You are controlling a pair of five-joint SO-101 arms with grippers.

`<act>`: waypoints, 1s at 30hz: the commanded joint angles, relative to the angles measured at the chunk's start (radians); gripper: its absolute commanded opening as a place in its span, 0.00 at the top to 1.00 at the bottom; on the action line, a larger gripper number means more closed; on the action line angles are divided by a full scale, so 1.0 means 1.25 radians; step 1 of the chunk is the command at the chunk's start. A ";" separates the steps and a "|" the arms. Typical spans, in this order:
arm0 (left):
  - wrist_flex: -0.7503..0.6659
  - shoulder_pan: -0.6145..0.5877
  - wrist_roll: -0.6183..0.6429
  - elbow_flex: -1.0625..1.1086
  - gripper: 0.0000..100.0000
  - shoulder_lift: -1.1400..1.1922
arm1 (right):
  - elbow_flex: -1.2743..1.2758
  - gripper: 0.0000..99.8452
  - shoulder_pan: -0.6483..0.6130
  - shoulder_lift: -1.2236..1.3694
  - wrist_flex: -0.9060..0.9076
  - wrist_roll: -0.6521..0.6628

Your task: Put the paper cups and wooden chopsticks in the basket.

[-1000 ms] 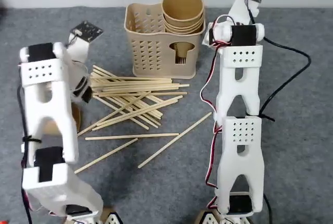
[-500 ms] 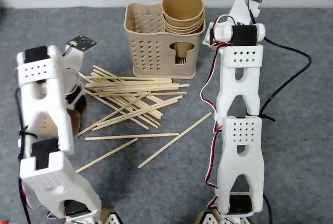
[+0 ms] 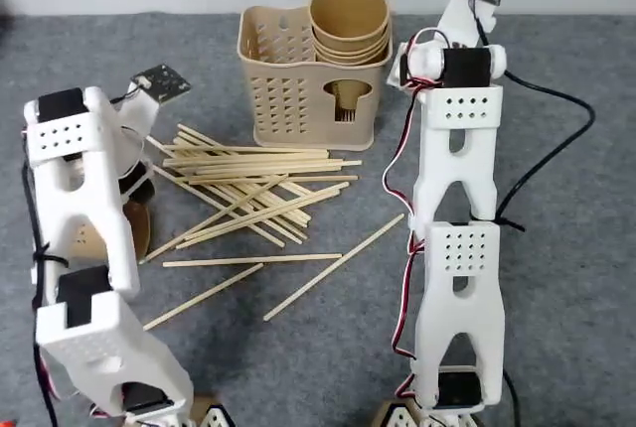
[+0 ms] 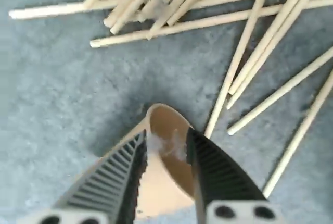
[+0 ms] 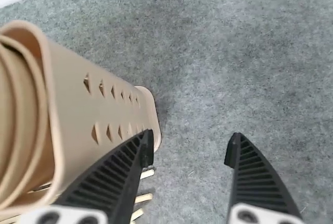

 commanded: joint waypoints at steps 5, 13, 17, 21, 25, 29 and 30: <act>0.047 -0.004 -0.011 -0.019 0.88 -0.082 | -0.031 0.76 -0.008 -0.010 0.029 -0.006; 0.048 -0.014 -0.007 0.040 0.88 -0.088 | -0.032 0.76 -0.002 -0.012 0.030 -0.006; 0.048 -0.044 -0.011 0.040 0.88 -0.083 | -0.032 0.76 -0.003 -0.013 0.030 -0.006; 0.047 -0.065 -0.011 0.046 0.88 -0.082 | -0.032 0.76 -0.003 -0.013 0.030 -0.006; 0.044 -0.065 -0.011 0.082 0.88 -0.082 | -0.032 0.76 -0.007 -0.012 0.030 -0.006; 0.015 -0.063 -0.011 0.123 0.88 -0.083 | -0.032 0.76 -0.006 -0.012 0.030 -0.006; -0.004 -0.064 -0.011 0.136 0.88 -0.083 | -0.032 0.76 -0.004 -0.012 0.030 -0.006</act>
